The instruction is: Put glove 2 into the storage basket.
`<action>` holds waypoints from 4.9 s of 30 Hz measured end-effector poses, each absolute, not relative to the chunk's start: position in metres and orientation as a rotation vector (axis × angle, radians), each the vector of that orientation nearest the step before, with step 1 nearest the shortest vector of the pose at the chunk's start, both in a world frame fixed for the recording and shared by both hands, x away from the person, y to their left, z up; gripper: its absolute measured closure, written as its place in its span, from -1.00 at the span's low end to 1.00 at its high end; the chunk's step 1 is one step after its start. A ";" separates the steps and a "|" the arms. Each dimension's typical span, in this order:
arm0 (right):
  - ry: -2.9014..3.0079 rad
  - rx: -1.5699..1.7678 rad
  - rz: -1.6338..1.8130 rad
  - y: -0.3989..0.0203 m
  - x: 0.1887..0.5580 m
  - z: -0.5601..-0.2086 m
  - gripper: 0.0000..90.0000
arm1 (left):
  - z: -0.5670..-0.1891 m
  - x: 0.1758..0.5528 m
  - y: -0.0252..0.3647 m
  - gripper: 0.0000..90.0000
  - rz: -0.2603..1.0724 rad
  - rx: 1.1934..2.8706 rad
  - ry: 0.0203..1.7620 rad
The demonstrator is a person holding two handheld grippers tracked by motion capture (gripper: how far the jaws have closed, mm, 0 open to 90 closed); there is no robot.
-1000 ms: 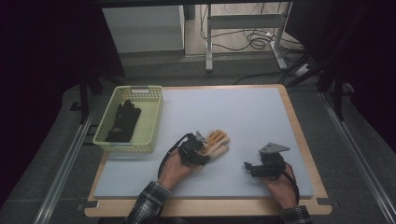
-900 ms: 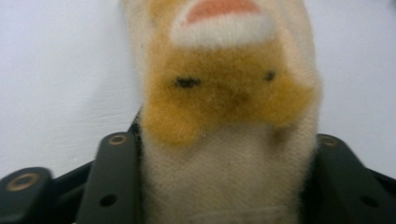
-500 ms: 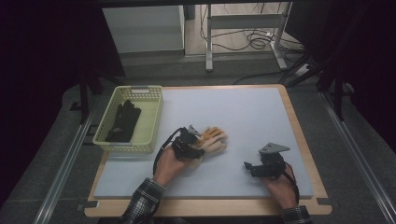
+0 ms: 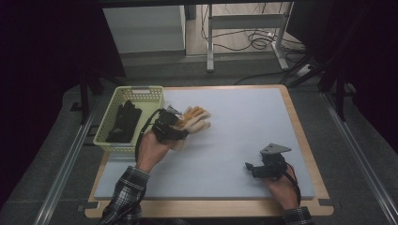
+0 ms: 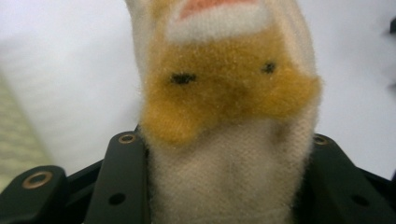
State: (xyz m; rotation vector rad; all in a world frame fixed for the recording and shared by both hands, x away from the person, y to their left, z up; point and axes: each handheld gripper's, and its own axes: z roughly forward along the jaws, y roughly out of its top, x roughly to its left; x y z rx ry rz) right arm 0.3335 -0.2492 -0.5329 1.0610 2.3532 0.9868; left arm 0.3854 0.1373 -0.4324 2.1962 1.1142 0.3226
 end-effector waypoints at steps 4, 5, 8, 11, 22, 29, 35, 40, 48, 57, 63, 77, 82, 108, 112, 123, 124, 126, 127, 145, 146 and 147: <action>2.353 1.061 0.987 -0.249 0.333 -0.533 -0.63 | -0.422 0.388 0.155 0.21 0.353 2.173 1.156; 2.353 1.061 0.987 -0.249 0.333 -0.533 -0.63 | -0.420 0.389 0.161 0.21 0.369 2.168 1.172; 2.353 1.061 0.987 -0.249 0.333 -0.533 -0.63 | -0.417 0.392 0.176 0.21 0.396 2.144 1.222; 2.351 1.061 0.991 -0.249 0.334 -0.533 -0.63 | -0.416 0.397 0.194 0.20 0.425 2.117 1.284; 2.352 1.061 0.990 -0.249 0.334 -0.533 -0.63 | -0.430 0.416 0.262 0.19 0.512 2.009 1.509; 2.351 1.062 0.990 -0.249 0.334 -0.533 -0.63 | -0.453 0.436 0.280 0.18 0.518 2.022 1.608; 2.351 1.061 0.991 -0.249 0.334 -0.533 -0.63 | -0.478 0.452 0.271 0.17 0.468 2.082 1.632; 2.351 1.061 0.991 -0.249 0.334 -0.533 -0.63 | -0.483 0.465 0.257 0.15 0.425 2.141 1.625; 2.351 1.061 0.991 -0.249 0.334 -0.533 -0.63 | -0.501 0.482 0.249 -0.30 0.265 2.263 1.654; 2.351 1.060 0.991 -0.249 0.334 -0.533 -0.63 | -0.474 0.466 0.262 -0.86 0.268 2.243 1.635; 2.351 1.061 0.990 -0.249 0.334 -0.533 -0.63 | -0.452 0.453 0.282 -0.33 0.389 2.135 1.637; 2.351 1.060 0.991 -0.249 0.334 -0.533 -0.63 | -0.485 0.471 0.260 0.50 0.292 2.207 1.623; 2.351 1.061 0.991 -0.249 0.334 -0.533 -0.63 | -0.477 0.467 0.266 0.31 0.320 2.165 1.617; 2.351 1.060 0.989 -0.249 0.333 -0.533 -0.63 | -0.456 0.414 0.287 -0.65 0.396 2.008 1.446; 2.351 1.060 0.989 -0.249 0.333 -0.533 -0.63 | -0.452 0.403 0.286 -0.76 0.399 1.997 1.404; 2.352 1.059 0.986 -0.249 0.333 -0.533 -0.63 | -0.443 0.374 0.270 -0.91 0.367 2.002 1.288; 2.352 1.059 0.986 -0.249 0.333 -0.533 -0.63 | -0.443 0.372 0.268 -0.91 0.367 2.007 1.277; 2.352 1.059 0.986 -0.249 0.333 -0.533 -0.63 | -0.442 0.368 0.263 -0.92 0.370 2.014 1.257; 2.352 1.059 0.986 -0.249 0.333 -0.533 -0.63 | -0.442 0.367 0.261 -0.92 0.368 2.014 1.246; 2.350 1.063 0.986 -0.249 0.333 -0.533 -0.63 | -0.448 0.327 0.201 -1.00 0.356 2.051 1.037; 2.351 1.062 0.986 -0.249 0.333 -0.533 -0.63 | -0.449 0.324 0.198 -1.00 0.355 2.054 1.028; 2.352 1.060 0.985 -0.249 0.333 -0.533 -0.63 | -0.452 0.321 0.195 -1.00 0.356 2.058 1.014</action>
